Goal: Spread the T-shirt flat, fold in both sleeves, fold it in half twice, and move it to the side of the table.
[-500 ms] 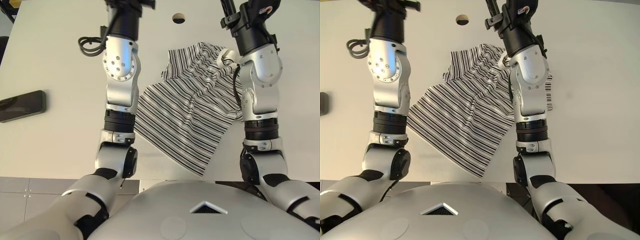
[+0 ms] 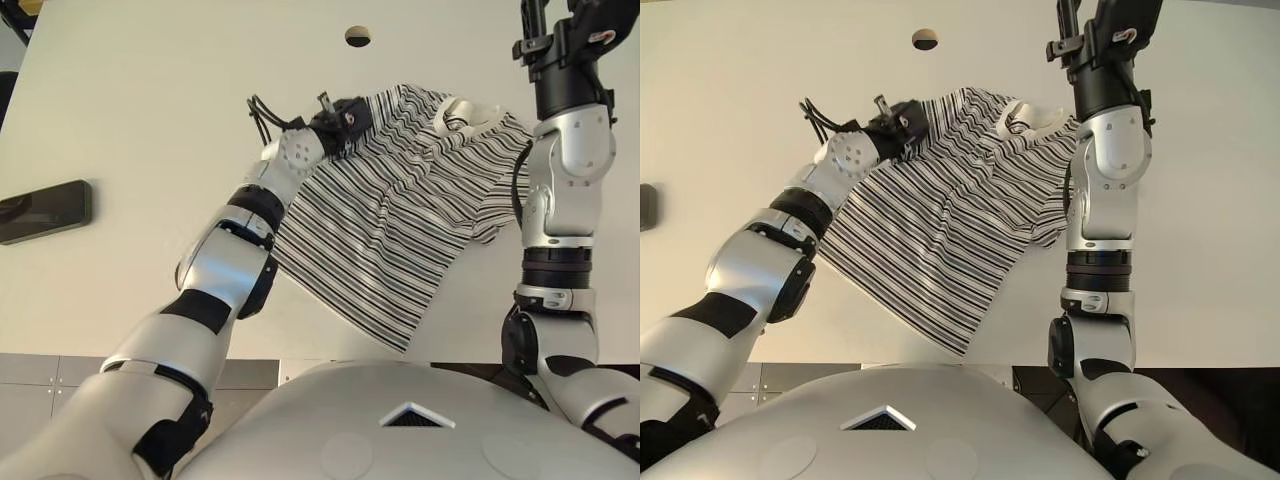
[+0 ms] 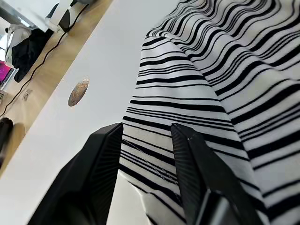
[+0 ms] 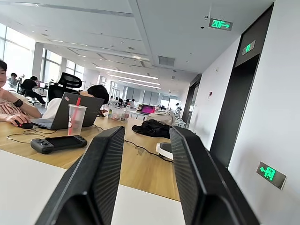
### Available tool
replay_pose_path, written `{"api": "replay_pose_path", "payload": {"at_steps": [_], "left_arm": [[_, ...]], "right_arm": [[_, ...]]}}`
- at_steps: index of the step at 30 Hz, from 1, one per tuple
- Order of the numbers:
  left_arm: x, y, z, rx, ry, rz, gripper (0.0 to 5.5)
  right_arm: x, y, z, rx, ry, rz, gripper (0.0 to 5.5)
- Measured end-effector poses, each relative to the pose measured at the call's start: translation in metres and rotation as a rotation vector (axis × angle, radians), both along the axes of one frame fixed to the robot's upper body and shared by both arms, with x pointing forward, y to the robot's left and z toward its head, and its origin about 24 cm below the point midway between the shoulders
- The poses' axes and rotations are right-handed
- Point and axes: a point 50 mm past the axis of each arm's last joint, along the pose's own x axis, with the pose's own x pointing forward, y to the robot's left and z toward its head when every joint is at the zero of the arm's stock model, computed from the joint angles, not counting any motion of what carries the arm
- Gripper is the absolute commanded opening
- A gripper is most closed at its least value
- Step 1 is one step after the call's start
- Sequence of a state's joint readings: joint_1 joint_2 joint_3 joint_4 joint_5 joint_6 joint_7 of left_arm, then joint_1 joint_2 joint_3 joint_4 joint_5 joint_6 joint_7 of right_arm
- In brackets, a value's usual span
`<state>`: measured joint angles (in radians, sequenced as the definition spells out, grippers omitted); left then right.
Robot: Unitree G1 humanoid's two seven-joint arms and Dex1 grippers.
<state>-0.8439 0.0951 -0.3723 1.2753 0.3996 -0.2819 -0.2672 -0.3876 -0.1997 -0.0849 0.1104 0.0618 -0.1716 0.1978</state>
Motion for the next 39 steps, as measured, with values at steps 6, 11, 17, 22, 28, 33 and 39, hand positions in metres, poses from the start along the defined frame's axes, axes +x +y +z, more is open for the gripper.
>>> {"api": "replay_pose_path", "payload": {"at_steps": [6,11,17,22,28,33,39], "left_arm": [[0.008,0.026,0.003,0.160,0.009,0.021,1.91],[0.011,0.079,0.005,0.217,0.016,0.157,1.91],[0.006,0.127,0.006,0.203,0.029,0.300,1.91],[0.001,0.156,0.009,0.230,0.026,0.373,1.91],[0.000,0.165,0.011,0.230,-0.007,0.419,1.91],[0.017,0.151,0.050,-0.020,-0.279,0.424,1.91],[0.030,0.126,0.121,-0.431,-0.545,0.335,1.91]], "right_arm": [[0.000,0.006,-0.001,0.003,0.001,0.012,1.77],[0.001,0.012,-0.003,-0.009,0.008,0.028,1.77],[-0.001,0.010,0.000,-0.032,0.003,0.059,1.77],[-0.025,0.040,-0.018,-0.168,0.083,0.366,1.77],[-0.083,0.066,-0.080,-0.509,0.325,0.805,1.77],[-0.104,0.063,-0.113,-0.729,0.440,0.921,1.77],[-0.115,0.054,-0.128,-0.840,0.475,0.995,1.77]]}}
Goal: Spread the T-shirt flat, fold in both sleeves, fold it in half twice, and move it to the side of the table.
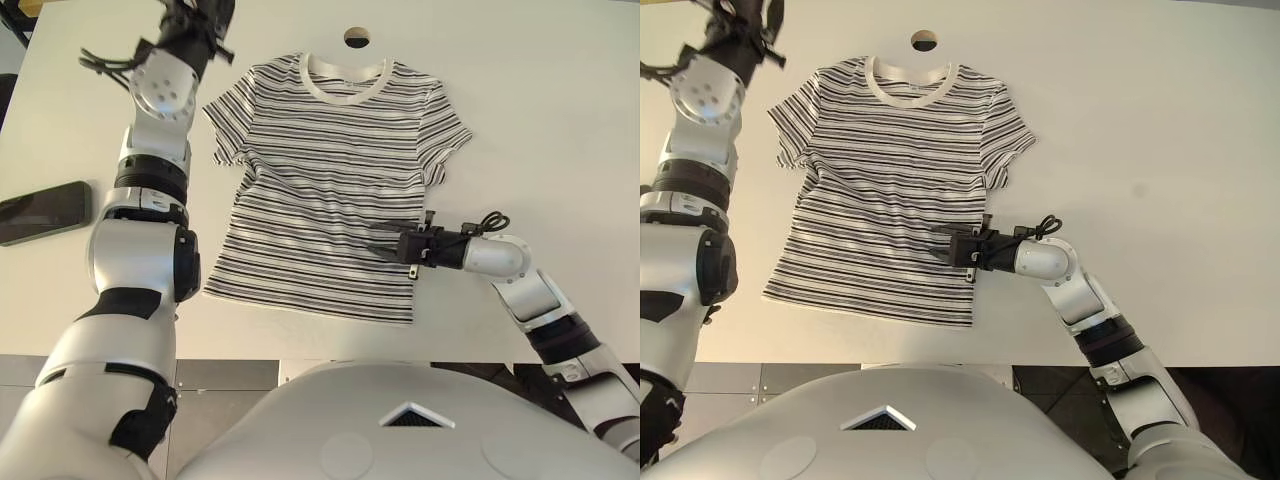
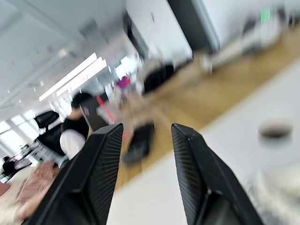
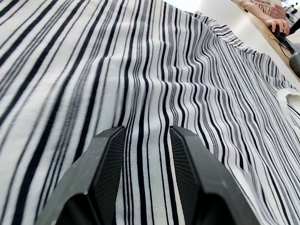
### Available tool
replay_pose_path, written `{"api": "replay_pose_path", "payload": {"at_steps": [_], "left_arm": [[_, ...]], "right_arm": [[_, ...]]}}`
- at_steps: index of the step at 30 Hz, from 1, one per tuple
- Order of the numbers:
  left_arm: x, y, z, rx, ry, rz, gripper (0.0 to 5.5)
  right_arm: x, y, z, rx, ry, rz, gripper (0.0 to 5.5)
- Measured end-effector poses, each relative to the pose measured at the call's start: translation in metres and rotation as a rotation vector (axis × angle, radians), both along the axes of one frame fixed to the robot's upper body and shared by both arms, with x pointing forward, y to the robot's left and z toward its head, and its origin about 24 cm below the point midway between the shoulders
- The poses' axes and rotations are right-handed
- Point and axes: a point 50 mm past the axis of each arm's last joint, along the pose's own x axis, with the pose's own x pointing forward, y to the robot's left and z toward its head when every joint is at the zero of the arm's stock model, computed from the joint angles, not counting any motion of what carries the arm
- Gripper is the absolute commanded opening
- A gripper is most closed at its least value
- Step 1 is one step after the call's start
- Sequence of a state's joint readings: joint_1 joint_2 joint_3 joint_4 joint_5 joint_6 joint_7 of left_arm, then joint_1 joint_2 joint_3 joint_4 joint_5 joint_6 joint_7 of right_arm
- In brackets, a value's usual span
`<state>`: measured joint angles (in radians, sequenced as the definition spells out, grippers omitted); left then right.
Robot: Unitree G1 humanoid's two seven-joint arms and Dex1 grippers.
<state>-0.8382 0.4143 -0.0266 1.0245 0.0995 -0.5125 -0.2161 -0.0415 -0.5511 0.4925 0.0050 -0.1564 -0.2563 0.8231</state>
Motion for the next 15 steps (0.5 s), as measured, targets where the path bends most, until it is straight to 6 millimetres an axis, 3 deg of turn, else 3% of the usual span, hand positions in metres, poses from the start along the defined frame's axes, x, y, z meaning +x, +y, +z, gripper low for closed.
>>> {"api": "replay_pose_path", "payload": {"at_steps": [2,5,10,15], "left_arm": [[-0.002,-0.003,0.019,-0.042,-0.084,-0.035,1.91],[-0.007,-0.007,0.028,-0.068,-0.121,-0.065,1.91],[-0.010,-0.004,0.023,-0.091,-0.075,-0.051,1.91],[-0.012,-0.001,0.013,-0.104,-0.030,-0.026,1.91]], "right_arm": [[-0.005,-0.012,0.003,-0.043,0.005,0.048,1.77],[-0.017,-0.032,0.007,-0.082,0.079,0.100,1.77],[-0.036,-0.049,0.011,-0.106,0.199,0.148,1.77],[-0.035,-0.053,0.016,-0.083,0.240,0.118,1.77]]}}
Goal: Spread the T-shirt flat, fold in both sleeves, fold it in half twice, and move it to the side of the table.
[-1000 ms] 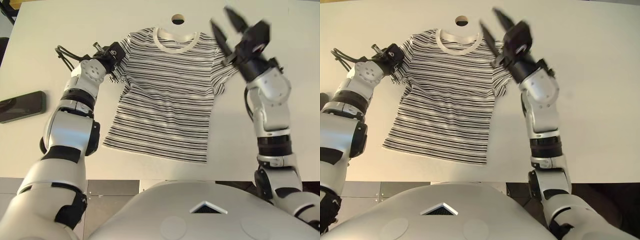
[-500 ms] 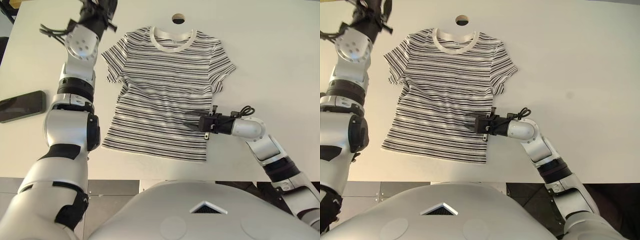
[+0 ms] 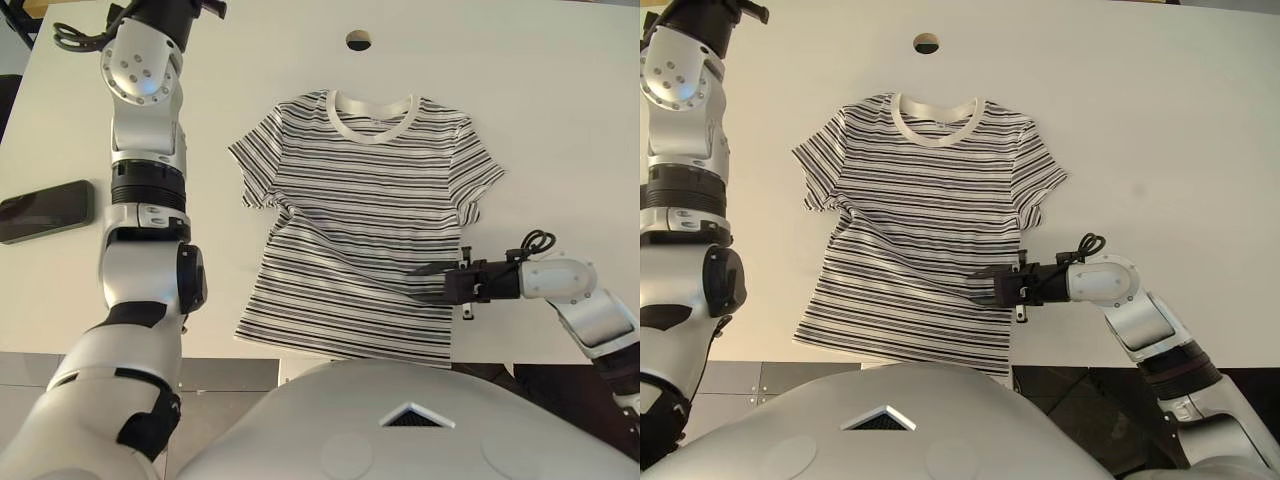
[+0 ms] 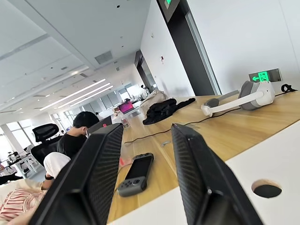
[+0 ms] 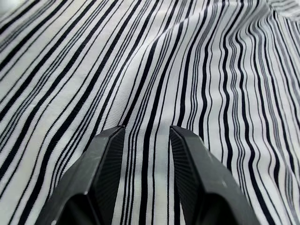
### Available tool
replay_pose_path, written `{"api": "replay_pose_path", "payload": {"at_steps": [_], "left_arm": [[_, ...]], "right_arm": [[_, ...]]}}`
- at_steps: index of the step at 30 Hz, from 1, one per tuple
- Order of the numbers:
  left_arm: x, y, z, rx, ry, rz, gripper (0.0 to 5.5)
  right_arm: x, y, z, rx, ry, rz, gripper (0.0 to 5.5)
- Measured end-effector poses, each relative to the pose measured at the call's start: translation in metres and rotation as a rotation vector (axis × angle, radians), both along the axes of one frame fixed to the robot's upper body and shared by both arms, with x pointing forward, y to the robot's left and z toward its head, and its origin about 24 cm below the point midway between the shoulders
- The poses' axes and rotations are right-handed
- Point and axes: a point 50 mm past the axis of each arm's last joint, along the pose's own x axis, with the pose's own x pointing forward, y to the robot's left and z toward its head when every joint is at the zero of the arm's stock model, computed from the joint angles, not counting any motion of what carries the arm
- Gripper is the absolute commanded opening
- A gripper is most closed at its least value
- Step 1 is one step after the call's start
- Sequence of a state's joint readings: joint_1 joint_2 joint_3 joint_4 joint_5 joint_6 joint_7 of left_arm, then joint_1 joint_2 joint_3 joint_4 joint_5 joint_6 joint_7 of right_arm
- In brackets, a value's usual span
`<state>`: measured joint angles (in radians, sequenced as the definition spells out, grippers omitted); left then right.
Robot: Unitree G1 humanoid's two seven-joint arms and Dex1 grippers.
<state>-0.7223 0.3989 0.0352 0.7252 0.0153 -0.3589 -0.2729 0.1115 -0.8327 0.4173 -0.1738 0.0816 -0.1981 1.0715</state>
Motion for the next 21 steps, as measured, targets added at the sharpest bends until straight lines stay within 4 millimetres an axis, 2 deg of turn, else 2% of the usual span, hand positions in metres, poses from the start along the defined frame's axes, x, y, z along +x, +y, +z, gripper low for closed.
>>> {"api": "replay_pose_path", "payload": {"at_steps": [2,5,7,14,17,21], "left_arm": [[-0.003,0.000,-0.009,-0.004,0.028,0.002,1.91],[-0.017,0.000,-0.042,-0.054,0.172,-0.056,1.91],[-0.031,0.005,-0.062,-0.076,0.302,-0.104,1.91],[-0.075,0.052,-0.105,-0.001,0.619,-0.057,1.91],[-0.090,0.055,-0.120,-0.041,0.732,-0.075,1.91],[-0.100,0.052,-0.131,-0.128,0.827,-0.105,1.91]], "right_arm": [[0.002,0.000,0.006,0.049,0.024,-0.031,1.77],[0.018,0.011,0.053,0.356,-0.006,-0.082,1.77],[0.030,0.012,0.074,0.513,-0.022,-0.141,1.77],[0.052,0.008,0.091,0.686,-0.044,-0.296,1.77],[0.053,0.010,0.091,0.707,-0.038,-0.312,1.77],[0.054,0.011,0.090,0.707,-0.041,-0.316,1.77]]}}
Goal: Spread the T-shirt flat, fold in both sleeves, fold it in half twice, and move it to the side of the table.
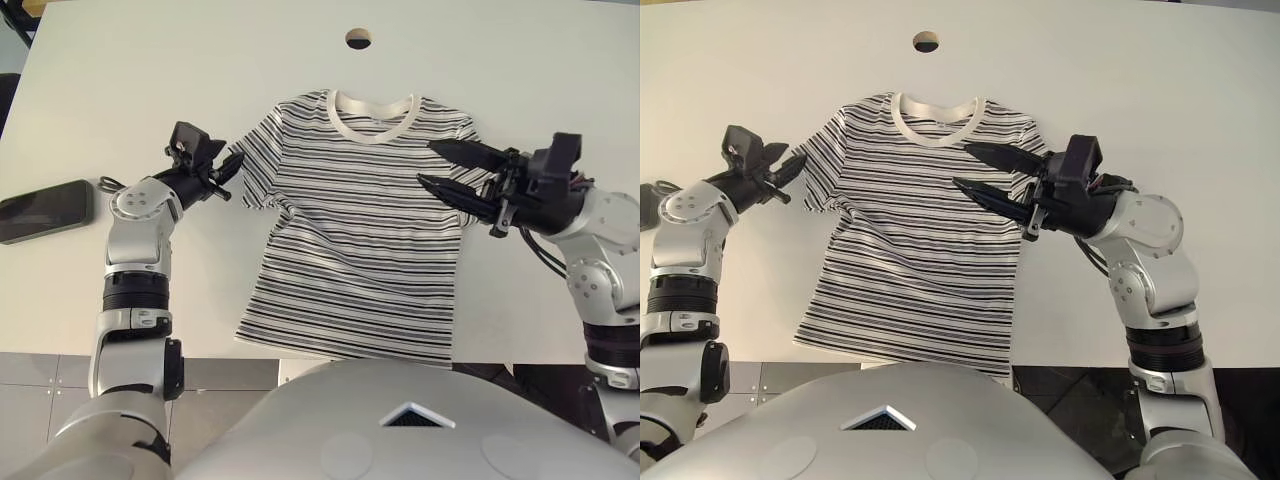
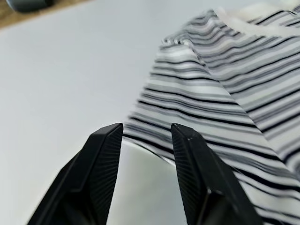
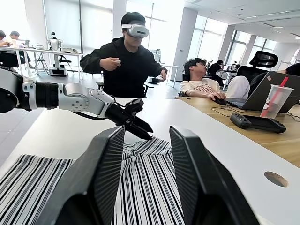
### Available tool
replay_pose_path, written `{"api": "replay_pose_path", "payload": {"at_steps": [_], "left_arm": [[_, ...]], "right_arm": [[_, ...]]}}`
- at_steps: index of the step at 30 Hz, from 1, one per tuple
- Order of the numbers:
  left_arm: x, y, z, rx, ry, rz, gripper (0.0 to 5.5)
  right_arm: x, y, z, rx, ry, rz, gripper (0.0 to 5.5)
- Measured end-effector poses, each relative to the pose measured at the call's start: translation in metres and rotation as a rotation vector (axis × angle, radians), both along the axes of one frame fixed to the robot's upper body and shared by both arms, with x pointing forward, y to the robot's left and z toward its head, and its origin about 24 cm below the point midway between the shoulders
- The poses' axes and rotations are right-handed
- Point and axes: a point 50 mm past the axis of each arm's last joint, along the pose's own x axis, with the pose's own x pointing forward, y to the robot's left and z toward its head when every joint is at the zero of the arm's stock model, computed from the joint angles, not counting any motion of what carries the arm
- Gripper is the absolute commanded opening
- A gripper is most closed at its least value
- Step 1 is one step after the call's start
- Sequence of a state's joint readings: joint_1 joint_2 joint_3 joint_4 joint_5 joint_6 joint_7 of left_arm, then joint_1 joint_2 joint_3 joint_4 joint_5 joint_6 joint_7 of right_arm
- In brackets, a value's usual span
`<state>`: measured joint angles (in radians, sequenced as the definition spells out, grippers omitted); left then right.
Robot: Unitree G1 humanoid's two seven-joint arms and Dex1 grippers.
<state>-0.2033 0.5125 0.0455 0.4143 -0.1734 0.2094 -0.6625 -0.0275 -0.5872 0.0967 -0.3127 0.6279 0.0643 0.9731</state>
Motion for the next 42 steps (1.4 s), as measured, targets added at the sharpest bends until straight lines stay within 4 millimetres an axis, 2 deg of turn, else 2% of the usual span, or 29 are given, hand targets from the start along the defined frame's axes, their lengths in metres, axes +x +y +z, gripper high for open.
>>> {"api": "replay_pose_path", "payload": {"at_steps": [2,8,19,26,30,36,42], "left_arm": [[-0.001,0.001,-0.007,-0.045,0.040,0.045,1.91],[0.007,0.007,-0.011,-0.068,0.078,0.112,1.83],[0.005,-0.003,-0.011,-0.069,0.082,0.041,0.11],[0.003,-0.010,-0.006,-0.069,0.059,0.057,0.11],[0.006,-0.015,0.011,-0.066,-0.016,0.067,0.11],[0.000,-0.035,0.026,-0.101,-0.061,0.015,0.11],[-0.009,-0.066,0.035,-0.150,-0.070,-0.088,0.11]], "right_arm": [[0.000,0.000,0.000,-0.002,0.001,0.000,1.77],[0.000,0.001,-0.001,-0.003,-0.001,0.001,1.77],[-0.001,0.001,-0.002,-0.017,-0.006,0.001,1.77],[-0.001,0.001,-0.003,-0.016,-0.013,-0.005,1.77],[0.000,0.001,-0.004,-0.016,-0.016,-0.009,1.77],[0.000,0.001,-0.004,-0.011,-0.019,-0.008,1.77],[0.000,0.003,-0.006,0.001,-0.016,-0.011,1.77]]}}
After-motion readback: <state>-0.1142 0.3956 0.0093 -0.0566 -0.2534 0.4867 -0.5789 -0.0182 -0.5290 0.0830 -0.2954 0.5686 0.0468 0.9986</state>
